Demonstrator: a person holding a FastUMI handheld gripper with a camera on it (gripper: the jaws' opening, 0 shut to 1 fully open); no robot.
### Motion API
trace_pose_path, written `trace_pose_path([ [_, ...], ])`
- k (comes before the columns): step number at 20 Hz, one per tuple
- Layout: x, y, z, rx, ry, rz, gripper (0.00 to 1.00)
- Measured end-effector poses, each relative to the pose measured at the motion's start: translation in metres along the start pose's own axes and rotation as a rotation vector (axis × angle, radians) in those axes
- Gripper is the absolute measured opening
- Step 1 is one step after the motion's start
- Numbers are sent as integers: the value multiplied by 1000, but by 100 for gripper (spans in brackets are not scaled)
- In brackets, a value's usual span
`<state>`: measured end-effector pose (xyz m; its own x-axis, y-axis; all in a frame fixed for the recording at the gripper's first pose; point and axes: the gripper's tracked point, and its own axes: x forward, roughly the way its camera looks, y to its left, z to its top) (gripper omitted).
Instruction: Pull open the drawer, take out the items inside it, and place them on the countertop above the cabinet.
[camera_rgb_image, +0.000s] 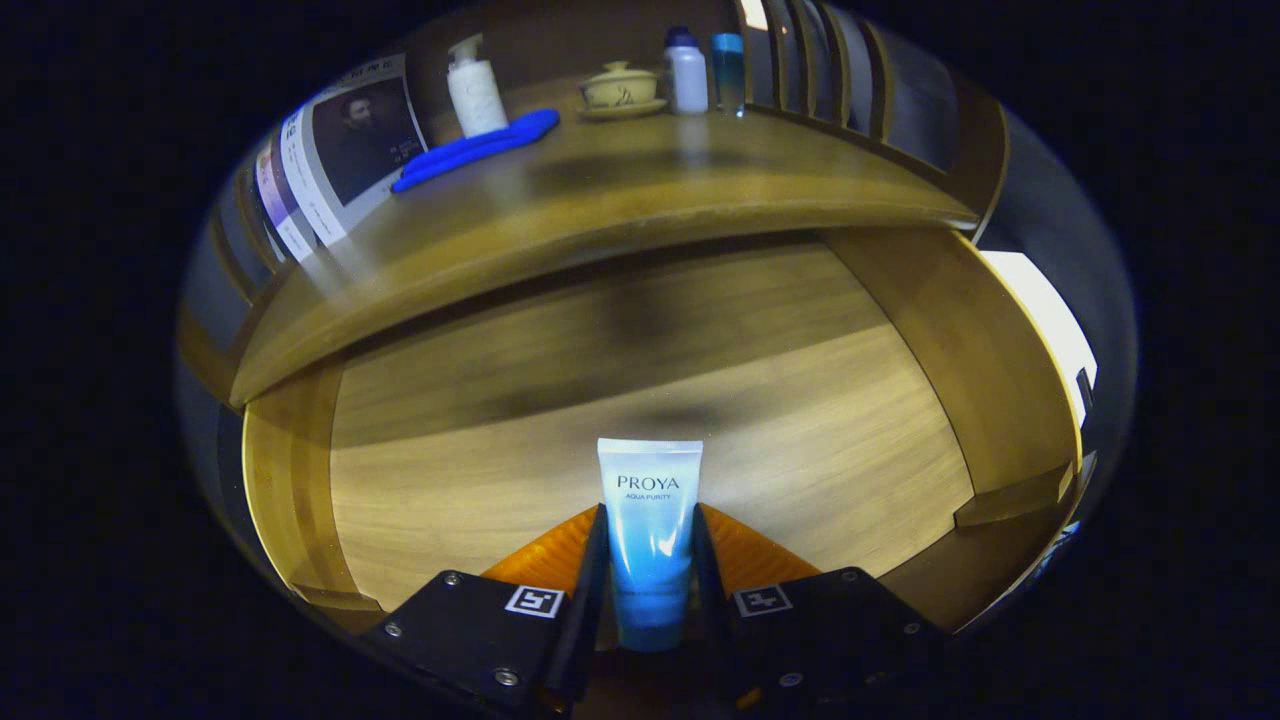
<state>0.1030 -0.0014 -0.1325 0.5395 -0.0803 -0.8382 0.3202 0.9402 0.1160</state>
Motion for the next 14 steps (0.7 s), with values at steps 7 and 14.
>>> trace_pose_path([
  [7, -42, 4, 49, -12, -261, 45, 47],
  [14, -103, -7, 92, -37, -519, 46, 47],
])
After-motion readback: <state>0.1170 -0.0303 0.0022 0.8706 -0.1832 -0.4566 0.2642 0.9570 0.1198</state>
